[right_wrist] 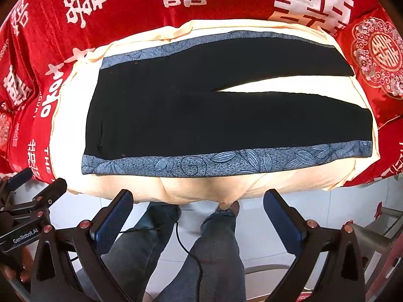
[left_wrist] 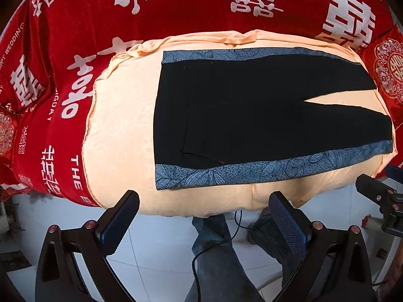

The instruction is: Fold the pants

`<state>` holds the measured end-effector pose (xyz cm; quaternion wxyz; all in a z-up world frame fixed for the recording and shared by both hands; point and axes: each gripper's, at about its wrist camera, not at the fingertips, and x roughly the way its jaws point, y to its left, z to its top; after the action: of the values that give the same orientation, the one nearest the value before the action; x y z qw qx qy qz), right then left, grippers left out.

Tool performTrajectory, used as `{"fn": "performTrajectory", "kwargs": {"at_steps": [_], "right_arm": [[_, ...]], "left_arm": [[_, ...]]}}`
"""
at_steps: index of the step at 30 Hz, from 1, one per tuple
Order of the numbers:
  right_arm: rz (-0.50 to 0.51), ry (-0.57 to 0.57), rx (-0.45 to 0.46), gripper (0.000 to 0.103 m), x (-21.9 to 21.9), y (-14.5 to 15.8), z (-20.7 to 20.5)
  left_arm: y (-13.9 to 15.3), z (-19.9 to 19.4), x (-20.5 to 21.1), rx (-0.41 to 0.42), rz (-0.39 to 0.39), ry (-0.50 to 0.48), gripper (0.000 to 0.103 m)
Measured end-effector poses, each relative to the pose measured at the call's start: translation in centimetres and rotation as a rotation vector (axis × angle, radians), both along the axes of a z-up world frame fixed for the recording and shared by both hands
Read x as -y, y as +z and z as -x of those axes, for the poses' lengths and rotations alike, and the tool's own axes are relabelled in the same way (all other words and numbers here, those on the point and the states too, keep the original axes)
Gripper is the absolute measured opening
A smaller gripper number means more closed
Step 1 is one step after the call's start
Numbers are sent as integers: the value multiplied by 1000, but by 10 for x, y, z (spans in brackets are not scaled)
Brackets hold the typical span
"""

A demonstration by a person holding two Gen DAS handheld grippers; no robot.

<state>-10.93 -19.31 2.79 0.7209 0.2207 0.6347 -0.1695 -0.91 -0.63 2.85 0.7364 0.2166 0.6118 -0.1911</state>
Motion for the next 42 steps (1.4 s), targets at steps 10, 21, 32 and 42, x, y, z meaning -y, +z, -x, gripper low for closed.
{"fn": "performTrajectory", "kwargs": {"at_steps": [10,21,32,42], "right_arm": [[-6,44,24,103,11,-1,10],[-14,100,28,103,36,0,18],[-11,86,4,103,37,-12,10],[22,52,-44,103,30,-52,-1]], "left_arm": [[3,13,8,34,-15,37,103],[5,32,13,22,-15,172,103],[1,22,0,-6,-4,222,103],[-48,3,-13,-57,1,200,103]]}}
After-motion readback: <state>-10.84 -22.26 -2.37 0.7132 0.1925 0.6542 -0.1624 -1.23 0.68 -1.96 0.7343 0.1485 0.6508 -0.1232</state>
